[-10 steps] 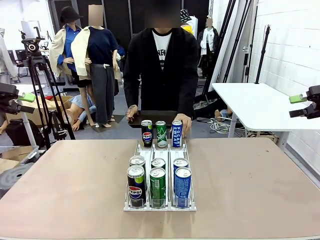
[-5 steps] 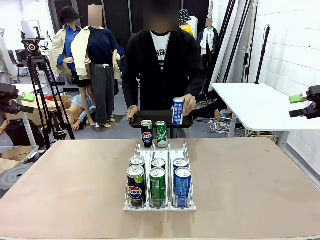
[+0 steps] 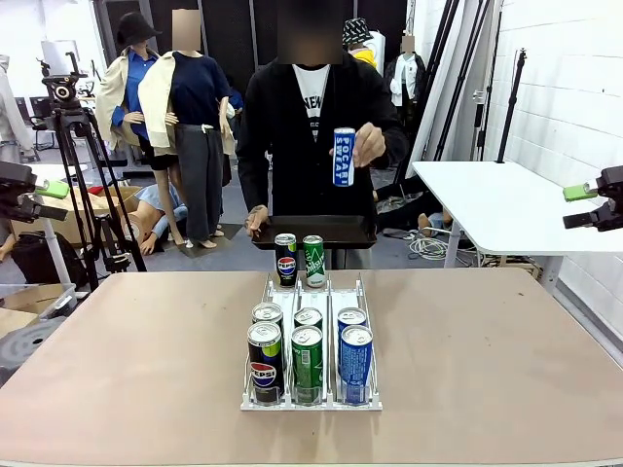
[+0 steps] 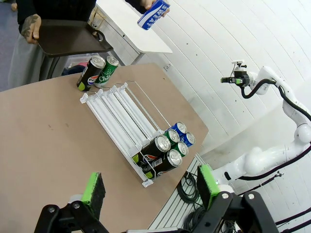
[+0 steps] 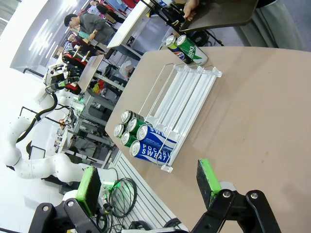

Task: Retrieve and hand over the desired beverage to the person.
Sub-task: Pick up a can of the same type that the person held from the Automatic Can Dispenser.

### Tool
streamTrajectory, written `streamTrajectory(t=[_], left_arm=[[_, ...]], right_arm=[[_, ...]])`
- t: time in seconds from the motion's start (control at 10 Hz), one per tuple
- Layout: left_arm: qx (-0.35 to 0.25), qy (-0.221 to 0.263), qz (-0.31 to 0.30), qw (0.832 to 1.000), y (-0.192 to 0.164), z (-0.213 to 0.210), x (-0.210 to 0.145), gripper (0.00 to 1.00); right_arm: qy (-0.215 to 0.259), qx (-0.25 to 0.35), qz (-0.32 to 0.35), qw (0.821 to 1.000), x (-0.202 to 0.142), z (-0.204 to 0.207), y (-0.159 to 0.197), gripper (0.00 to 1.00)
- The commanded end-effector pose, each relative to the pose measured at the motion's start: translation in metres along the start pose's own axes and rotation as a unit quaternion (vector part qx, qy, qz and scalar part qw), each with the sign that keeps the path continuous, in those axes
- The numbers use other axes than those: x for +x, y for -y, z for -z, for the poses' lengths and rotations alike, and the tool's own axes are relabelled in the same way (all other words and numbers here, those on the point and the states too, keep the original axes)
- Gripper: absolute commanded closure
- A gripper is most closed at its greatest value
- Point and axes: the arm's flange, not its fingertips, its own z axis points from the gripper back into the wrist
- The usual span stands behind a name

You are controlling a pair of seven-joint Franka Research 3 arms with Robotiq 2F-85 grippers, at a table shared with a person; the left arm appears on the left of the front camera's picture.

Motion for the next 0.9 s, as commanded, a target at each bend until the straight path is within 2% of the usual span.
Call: streamTrajectory(t=[0.0, 0.8], left_arm=[[-0.006, 0.004, -0.003, 1.0, 0.001, -0.0008, -0.0007, 0.0], [-0.006, 0.004, -0.003, 1.0, 0.001, -0.0008, -0.0007, 0.0]], right_arm=[[-0.001, -0.002, 0.0, 1.0, 0.0006, 0.0007, 0.0004, 0.0], [-0.001, -0.002, 0.0, 1.0, 0.0006, 0.0007, 0.0004, 0.0]])
